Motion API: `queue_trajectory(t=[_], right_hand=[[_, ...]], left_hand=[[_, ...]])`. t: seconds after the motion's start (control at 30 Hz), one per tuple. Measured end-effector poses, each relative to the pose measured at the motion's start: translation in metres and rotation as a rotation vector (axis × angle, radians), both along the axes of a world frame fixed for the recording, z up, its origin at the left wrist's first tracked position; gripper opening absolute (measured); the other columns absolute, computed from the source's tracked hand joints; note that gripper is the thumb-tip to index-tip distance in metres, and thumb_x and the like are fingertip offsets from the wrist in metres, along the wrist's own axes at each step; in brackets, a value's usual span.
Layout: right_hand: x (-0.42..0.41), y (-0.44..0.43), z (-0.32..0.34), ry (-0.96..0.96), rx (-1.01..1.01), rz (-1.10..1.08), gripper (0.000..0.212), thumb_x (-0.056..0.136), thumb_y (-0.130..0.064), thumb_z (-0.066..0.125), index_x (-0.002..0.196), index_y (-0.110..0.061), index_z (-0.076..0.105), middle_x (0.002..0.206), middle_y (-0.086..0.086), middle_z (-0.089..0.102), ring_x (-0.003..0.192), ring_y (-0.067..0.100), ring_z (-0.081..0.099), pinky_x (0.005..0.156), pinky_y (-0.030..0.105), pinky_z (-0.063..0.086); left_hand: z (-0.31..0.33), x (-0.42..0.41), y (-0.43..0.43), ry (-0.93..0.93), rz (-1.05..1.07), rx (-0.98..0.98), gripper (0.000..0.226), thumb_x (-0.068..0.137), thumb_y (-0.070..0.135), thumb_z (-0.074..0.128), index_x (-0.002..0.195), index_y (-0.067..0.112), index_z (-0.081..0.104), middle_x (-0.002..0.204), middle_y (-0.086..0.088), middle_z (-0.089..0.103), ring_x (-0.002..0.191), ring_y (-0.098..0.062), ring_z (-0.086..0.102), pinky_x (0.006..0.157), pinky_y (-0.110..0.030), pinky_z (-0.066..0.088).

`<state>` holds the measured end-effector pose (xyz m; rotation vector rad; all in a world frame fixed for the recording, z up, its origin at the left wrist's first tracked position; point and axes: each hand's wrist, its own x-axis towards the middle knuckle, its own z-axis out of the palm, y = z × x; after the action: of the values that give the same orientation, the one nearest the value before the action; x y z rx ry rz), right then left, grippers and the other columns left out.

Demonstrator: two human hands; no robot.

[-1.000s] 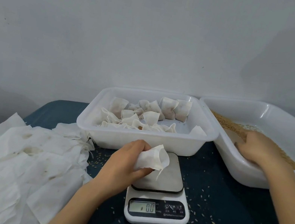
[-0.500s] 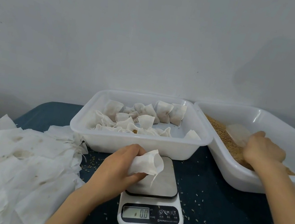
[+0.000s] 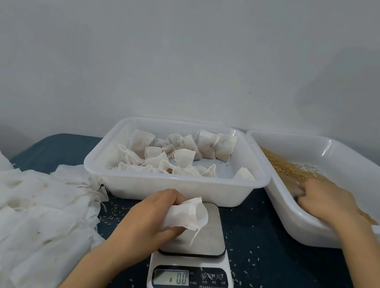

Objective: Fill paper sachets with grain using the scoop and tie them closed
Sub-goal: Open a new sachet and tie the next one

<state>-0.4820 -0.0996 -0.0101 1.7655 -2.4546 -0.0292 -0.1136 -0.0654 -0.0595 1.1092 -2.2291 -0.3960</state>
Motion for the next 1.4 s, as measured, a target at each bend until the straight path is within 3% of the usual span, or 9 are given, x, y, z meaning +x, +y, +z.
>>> queue_trajectory(t=[0.1, 0.37, 0.5, 0.63, 0.77, 1.0, 1.1, 1.3, 1.4], right_hand=[[-0.003, -0.003, -0.002, -0.245, -0.040, -0.063, 0.030, 0.099, -0.031, 0.047, 0.086, -0.012, 0.066, 0.083, 0.006, 0.065, 0.075, 0.021, 0.060, 0.067, 0.030, 0.049], [-0.010, -0.004, -0.004, -0.516, -0.195, -0.180, 0.043, 0.102, -0.034, 0.042, 0.076, -0.005, 0.059, 0.062, 0.006, 0.054, 0.055, 0.023, 0.049, 0.054, 0.029, 0.032], [-0.012, -0.003, -0.005, -0.545, -0.307, -0.143, 0.040, 0.099, -0.037, 0.041, 0.072, -0.009, 0.053, 0.054, 0.003, 0.044, 0.048, 0.022, 0.042, 0.051, 0.028, 0.029], [-0.004, 0.003, 0.002, -0.517, -0.438, -0.055, 0.023, 0.097, -0.045, 0.050, 0.098, -0.022, 0.052, 0.073, -0.001, 0.060, 0.062, 0.020, 0.056, 0.052, 0.028, 0.033], [0.006, 0.010, 0.009, -0.472, -0.510, 0.055, 0.026, 0.095, -0.052, 0.050, 0.111, -0.033, 0.056, 0.083, -0.009, 0.063, 0.069, 0.015, 0.058, 0.055, 0.024, 0.033], [0.043, 0.032, 0.019, -0.640, -0.487, 0.391, 0.043, 0.079, -0.068, 0.050, 0.112, -0.043, 0.062, 0.110, -0.019, 0.064, 0.095, 0.008, 0.060, 0.077, 0.035, 0.048], [0.058, 0.042, 0.026, -0.675, -0.433, 0.523, 0.038, 0.073, -0.069, 0.053, 0.106, -0.050, 0.062, 0.106, -0.029, 0.065, 0.094, -0.004, 0.060, 0.081, 0.026, 0.046], [0.077, 0.049, 0.042, -0.543, -0.377, 0.722, 0.052, 0.076, -0.066, 0.046, 0.113, -0.036, 0.068, 0.102, -0.023, 0.066, 0.089, 0.003, 0.064, 0.083, 0.038, 0.052], [0.078, 0.049, 0.048, -0.395, -0.351, 0.754, 0.040, 0.084, -0.053, 0.054, 0.118, -0.035, 0.067, 0.105, -0.020, 0.066, 0.095, 0.007, 0.061, 0.089, 0.041, 0.046]], left_hand=[[-0.001, 0.000, 0.000, 0.000, -0.005, -0.001, 0.037, 0.083, 0.029, 0.072, 0.099, 0.047, 0.043, 0.103, 0.025, 0.057, 0.097, 0.005, 0.051, 0.075, -0.012, 0.037], [0.005, -0.001, 0.002, 0.248, -0.005, 0.082, 0.020, 0.077, 0.052, 0.059, 0.094, 0.047, 0.052, 0.093, 0.021, 0.063, 0.084, -0.005, 0.060, 0.067, -0.014, 0.044], [0.008, -0.001, 0.002, 0.337, 0.002, 0.112, 0.018, 0.082, 0.039, 0.065, 0.097, 0.044, 0.055, 0.089, 0.020, 0.065, 0.078, -0.002, 0.060, 0.064, -0.010, 0.042], [0.007, 0.000, 0.001, 0.406, 0.021, 0.170, 0.018, 0.092, 0.024, 0.069, 0.100, 0.037, 0.059, 0.087, 0.016, 0.067, 0.075, 0.001, 0.059, 0.064, -0.009, 0.042], [0.006, 0.000, -0.001, 0.425, 0.057, 0.193, 0.013, 0.092, 0.023, 0.069, 0.098, 0.032, 0.060, 0.085, 0.012, 0.066, 0.070, 0.001, 0.057, 0.063, -0.010, 0.043], [0.001, 0.002, -0.005, 0.395, 0.153, 0.153, 0.019, 0.088, 0.024, 0.069, 0.096, 0.037, 0.057, 0.086, 0.019, 0.066, 0.073, -0.002, 0.060, 0.063, -0.009, 0.044], [0.002, 0.002, -0.006, 0.396, 0.173, 0.153, 0.020, 0.087, 0.023, 0.069, 0.097, 0.036, 0.056, 0.087, 0.021, 0.065, 0.076, -0.002, 0.061, 0.064, -0.010, 0.045], [0.002, 0.002, -0.006, 0.407, 0.206, 0.155, 0.021, 0.086, 0.025, 0.069, 0.096, 0.038, 0.055, 0.086, 0.024, 0.065, 0.076, 0.000, 0.061, 0.063, -0.010, 0.046], [0.002, 0.002, -0.006, 0.401, 0.185, 0.146, 0.025, 0.087, 0.021, 0.071, 0.096, 0.039, 0.055, 0.086, 0.026, 0.065, 0.076, 0.001, 0.061, 0.064, -0.010, 0.045]])
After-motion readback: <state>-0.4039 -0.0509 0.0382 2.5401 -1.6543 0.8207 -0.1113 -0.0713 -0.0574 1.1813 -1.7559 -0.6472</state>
